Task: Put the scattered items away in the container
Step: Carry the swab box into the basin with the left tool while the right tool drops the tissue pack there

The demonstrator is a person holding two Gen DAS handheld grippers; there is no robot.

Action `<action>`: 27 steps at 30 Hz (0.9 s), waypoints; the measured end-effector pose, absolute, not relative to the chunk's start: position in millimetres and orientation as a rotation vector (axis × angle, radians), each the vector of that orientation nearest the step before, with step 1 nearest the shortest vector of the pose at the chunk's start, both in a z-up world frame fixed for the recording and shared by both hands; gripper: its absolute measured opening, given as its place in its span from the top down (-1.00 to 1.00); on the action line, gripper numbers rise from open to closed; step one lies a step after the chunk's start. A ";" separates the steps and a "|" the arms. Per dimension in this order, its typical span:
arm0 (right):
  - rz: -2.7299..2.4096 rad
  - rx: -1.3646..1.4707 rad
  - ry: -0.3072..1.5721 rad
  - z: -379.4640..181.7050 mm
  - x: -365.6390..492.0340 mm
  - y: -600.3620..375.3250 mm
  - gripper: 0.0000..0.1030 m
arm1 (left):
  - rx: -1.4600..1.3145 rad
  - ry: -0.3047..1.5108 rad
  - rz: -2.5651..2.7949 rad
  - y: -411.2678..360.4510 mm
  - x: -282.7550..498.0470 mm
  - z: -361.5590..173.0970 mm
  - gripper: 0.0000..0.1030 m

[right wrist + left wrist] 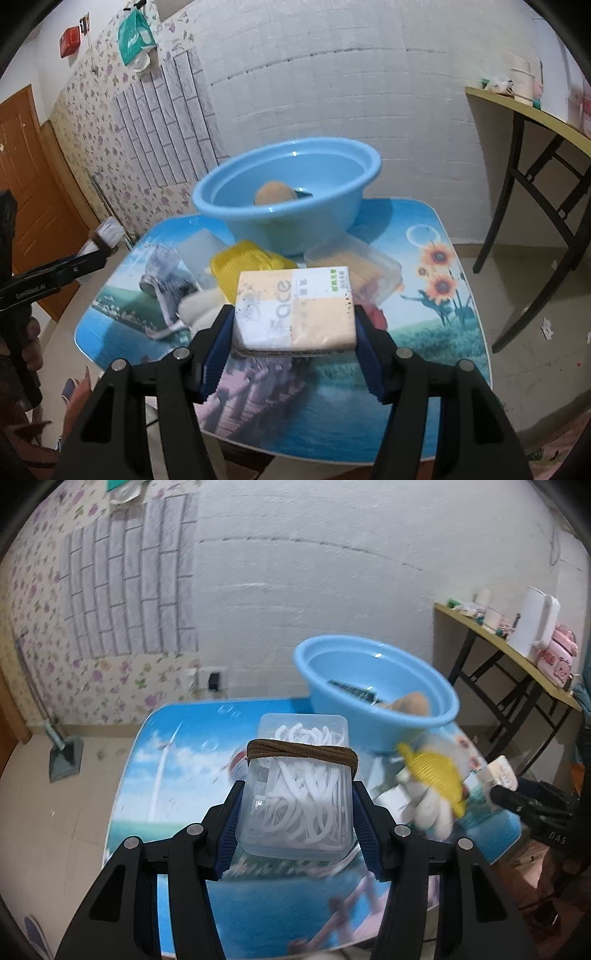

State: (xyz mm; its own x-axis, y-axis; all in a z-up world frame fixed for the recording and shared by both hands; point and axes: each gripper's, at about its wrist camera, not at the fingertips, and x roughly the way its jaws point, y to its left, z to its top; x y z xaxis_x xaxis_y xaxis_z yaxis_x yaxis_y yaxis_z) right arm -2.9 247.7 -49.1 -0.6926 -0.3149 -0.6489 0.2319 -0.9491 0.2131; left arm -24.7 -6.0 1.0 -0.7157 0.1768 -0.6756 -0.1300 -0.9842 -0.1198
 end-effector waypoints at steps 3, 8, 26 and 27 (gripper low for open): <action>-2.629 1.028 -0.178 -44.2 -11.4 246.3 -0.18 | -1.068 -0.092 2.731 8.0 -34.7 8.1 -0.06; -2.626 0.976 -0.198 -33.5 -31.8 245.4 -0.18 | -1.072 -0.066 2.694 30.3 -58.7 11.3 -0.06; -2.604 0.945 -0.219 -30.1 -124.8 255.7 -0.18 | -1.113 0.053 2.668 92.4 -145.3 -0.8 -0.07; -2.611 0.948 -0.213 -31.1 -129.5 255.2 -0.18 | -1.124 0.056 2.665 93.6 -148.3 -3.0 -0.07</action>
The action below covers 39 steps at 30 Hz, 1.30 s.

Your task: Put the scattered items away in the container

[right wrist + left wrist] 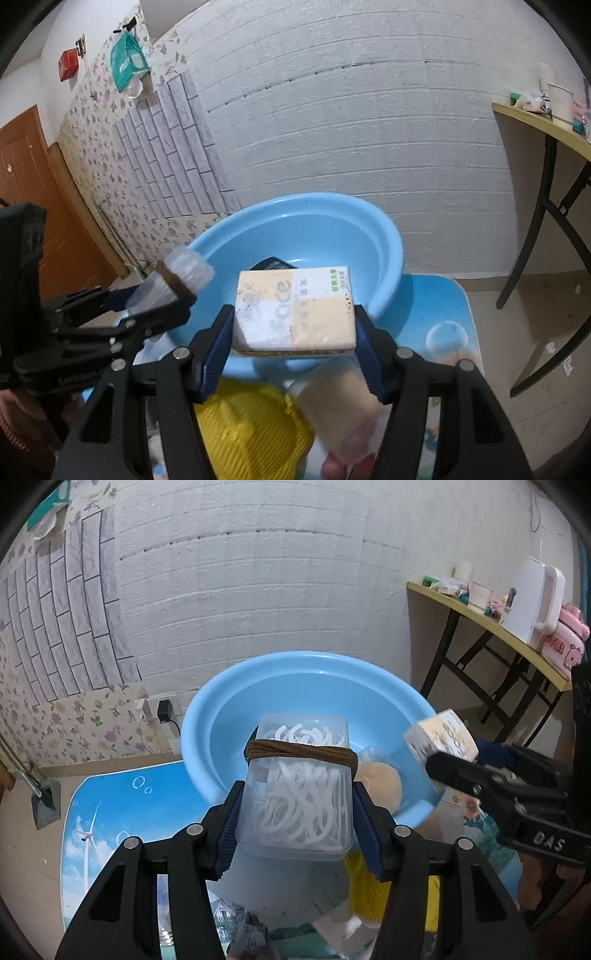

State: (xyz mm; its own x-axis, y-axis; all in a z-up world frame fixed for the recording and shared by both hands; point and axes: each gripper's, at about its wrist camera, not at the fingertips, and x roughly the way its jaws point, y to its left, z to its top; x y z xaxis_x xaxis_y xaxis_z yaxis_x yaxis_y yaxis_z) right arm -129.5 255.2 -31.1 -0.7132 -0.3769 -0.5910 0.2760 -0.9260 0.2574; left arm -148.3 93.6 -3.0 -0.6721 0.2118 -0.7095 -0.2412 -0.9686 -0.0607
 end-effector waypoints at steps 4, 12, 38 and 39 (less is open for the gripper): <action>-2.597 0.960 -0.209 -36.2 -142.1 252.1 -0.19 | -1.140 0.105 2.667 98.4 -154.5 -10.5 -0.08; -2.590 0.958 -0.214 -41.0 -148.0 251.3 -0.21 | -1.131 0.121 2.683 102.1 -157.6 -11.4 -0.11; -2.708 0.923 -0.151 2.8 -77.2 239.8 -0.40 | -1.036 -0.062 2.757 51.9 -77.8 13.8 -0.26; -2.713 0.916 -0.161 5.3 -73.8 240.3 -0.40 | -1.026 -0.067 2.753 51.6 -72.5 14.9 -0.26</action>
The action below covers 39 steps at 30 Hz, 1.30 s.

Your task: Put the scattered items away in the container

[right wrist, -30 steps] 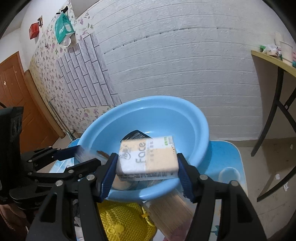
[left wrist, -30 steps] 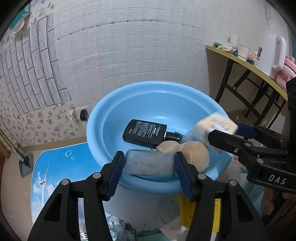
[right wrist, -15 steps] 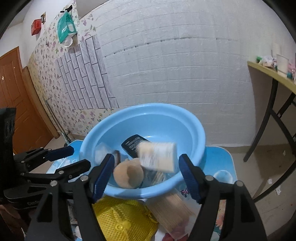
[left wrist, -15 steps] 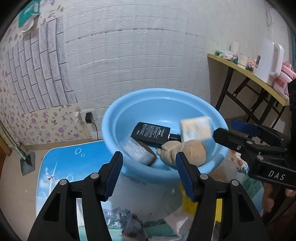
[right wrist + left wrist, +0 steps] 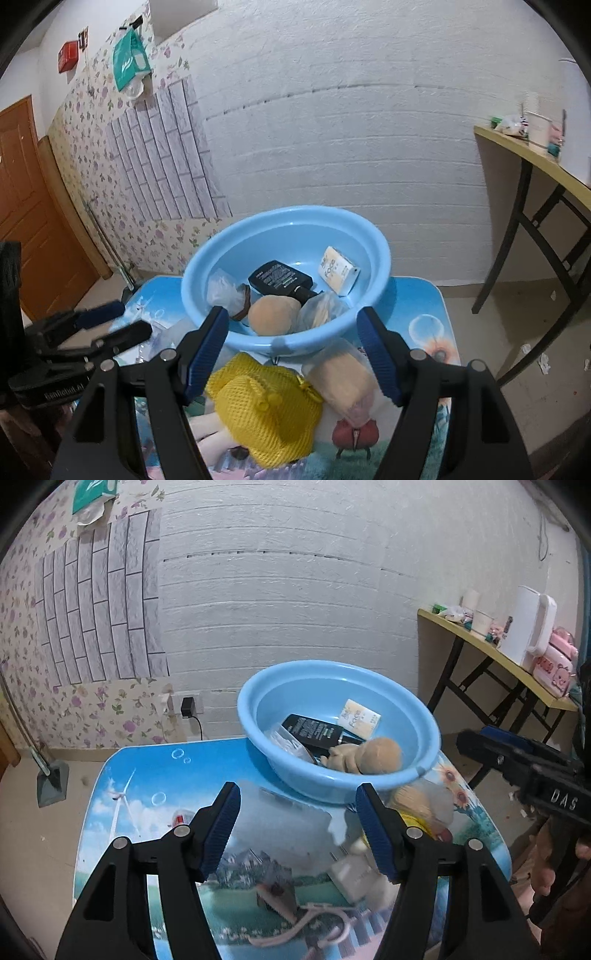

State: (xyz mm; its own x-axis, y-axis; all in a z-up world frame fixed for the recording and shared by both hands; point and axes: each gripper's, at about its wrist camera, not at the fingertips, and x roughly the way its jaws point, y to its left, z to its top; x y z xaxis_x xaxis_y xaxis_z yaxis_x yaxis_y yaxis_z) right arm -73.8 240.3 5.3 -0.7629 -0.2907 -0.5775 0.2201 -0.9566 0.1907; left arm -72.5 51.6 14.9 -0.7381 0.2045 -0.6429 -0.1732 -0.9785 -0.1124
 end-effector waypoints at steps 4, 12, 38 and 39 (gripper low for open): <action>-2.748 0.889 -0.178 16.6 -60.3 239.9 -0.40 | -1.004 -0.088 2.740 48.8 -58.1 18.8 -0.46; -2.752 0.882 -0.090 20.5 -38.6 225.0 -0.40 | -1.016 -0.121 2.773 31.9 -37.2 17.6 -0.69; -2.791 1.026 0.149 -19.7 -45.1 235.4 -1.00 | -1.094 -0.125 2.800 12.0 -27.1 -14.6 -0.84; -2.777 1.045 0.139 -22.4 -45.1 237.0 -1.00 | -1.104 -0.119 2.795 12.0 -26.6 -17.7 -0.84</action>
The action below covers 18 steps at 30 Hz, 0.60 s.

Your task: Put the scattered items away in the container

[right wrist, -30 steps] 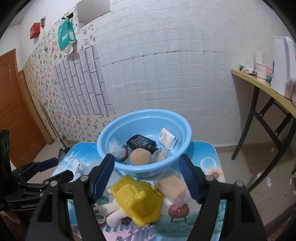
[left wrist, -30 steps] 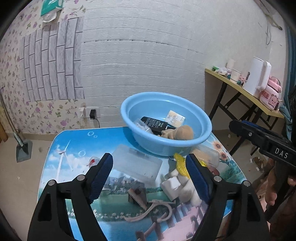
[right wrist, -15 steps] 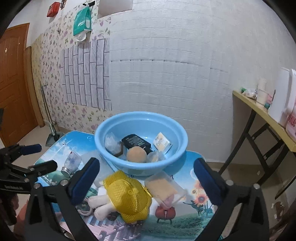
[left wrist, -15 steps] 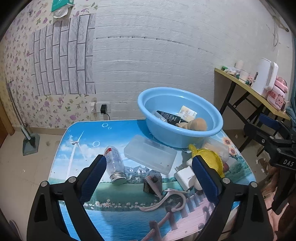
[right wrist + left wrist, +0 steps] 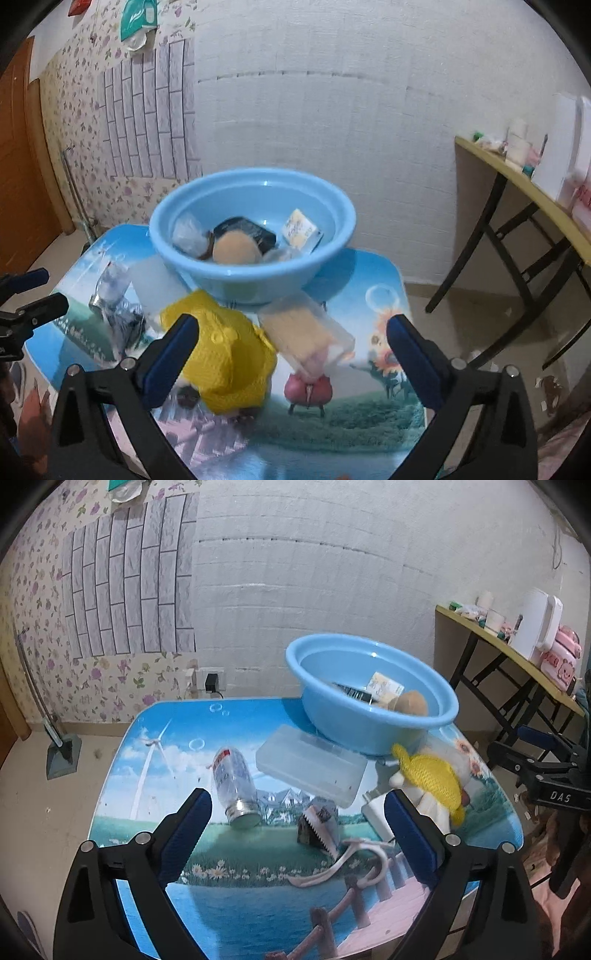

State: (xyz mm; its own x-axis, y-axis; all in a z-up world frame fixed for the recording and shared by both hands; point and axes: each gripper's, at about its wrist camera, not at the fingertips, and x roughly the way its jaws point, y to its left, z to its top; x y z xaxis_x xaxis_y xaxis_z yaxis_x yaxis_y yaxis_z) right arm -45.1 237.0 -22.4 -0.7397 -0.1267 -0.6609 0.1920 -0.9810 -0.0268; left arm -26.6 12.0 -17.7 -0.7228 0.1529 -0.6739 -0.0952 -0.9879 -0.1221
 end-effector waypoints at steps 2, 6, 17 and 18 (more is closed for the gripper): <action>-2.754 1.077 0.104 -28.5 -44.9 241.0 -1.00 | -1.123 -0.104 2.787 12.1 -25.6 -24.8 -0.84; -2.728 1.104 0.048 -39.4 -41.4 250.2 -1.00 | -1.159 -0.083 2.778 10.4 -23.6 -35.5 -0.84; -2.767 1.114 -0.066 -42.2 -41.3 280.1 -0.92 | -1.181 -0.254 2.840 -24.9 -23.5 -41.4 -0.84; -2.775 1.114 -0.067 -42.3 -42.0 283.4 -0.92 | -1.190 -0.253 2.852 -27.8 -24.9 -42.3 -0.84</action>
State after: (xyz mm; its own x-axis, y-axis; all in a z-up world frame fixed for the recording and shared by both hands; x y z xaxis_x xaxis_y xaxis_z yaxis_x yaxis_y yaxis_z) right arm -42.0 283.4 -42.3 -0.7128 -0.1561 -0.6838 0.1230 -0.9876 0.0972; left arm -24.9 -27.8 -42.3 -0.7048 0.1000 -0.7024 0.0254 -0.9858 -0.1659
